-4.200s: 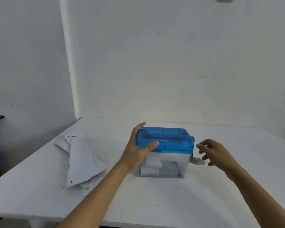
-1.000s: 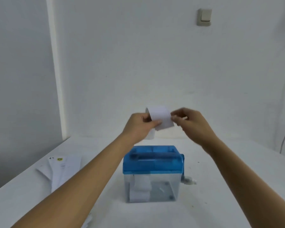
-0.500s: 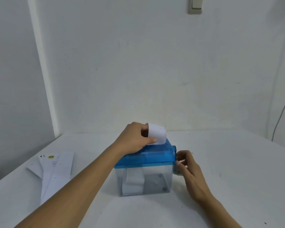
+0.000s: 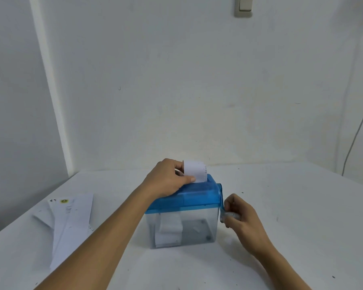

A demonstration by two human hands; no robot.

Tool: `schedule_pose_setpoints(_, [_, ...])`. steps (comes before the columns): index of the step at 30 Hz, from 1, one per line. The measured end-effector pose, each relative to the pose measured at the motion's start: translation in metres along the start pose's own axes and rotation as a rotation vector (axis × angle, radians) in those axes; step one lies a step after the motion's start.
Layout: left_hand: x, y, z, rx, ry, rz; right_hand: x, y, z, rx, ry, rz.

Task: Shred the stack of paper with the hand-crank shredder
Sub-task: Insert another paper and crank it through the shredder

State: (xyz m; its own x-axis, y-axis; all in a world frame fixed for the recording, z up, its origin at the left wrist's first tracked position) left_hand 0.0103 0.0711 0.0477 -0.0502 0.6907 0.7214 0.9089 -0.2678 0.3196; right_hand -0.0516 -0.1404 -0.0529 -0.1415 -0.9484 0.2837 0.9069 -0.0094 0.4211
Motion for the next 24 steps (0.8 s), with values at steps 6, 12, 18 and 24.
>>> schedule_pose_setpoints(6, [-0.004,0.002,0.0,0.029,0.01,0.037,0.003,-0.003,0.011,0.029,0.183,0.035])
schedule_pose_setpoints(12, [-0.004,0.003,0.001,0.026,0.02,0.029,0.006,-0.004,0.021,0.017,0.436,0.029])
schedule_pose_setpoints(18, [-0.002,-0.002,-0.004,-0.01,0.123,0.031,0.012,-0.009,0.023,0.054,0.441,0.035])
schedule_pose_setpoints(24, [-0.008,-0.01,-0.009,0.009,0.333,0.051,0.018,-0.016,0.026,0.064,0.166,0.132])
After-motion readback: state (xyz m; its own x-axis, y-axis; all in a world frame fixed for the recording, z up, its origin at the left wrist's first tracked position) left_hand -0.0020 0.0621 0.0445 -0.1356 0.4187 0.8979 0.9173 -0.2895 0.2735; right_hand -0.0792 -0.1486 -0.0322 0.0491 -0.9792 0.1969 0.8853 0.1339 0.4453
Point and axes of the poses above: each hand's wrist, its own y-axis towards the middle knuckle, its own x-axis out of the back of the hand, z = x × y, the point moved 4 cm from there along y, towards the middle knuckle, and after that the axes turned 3 degrees about -x, right-handed, at the moved point
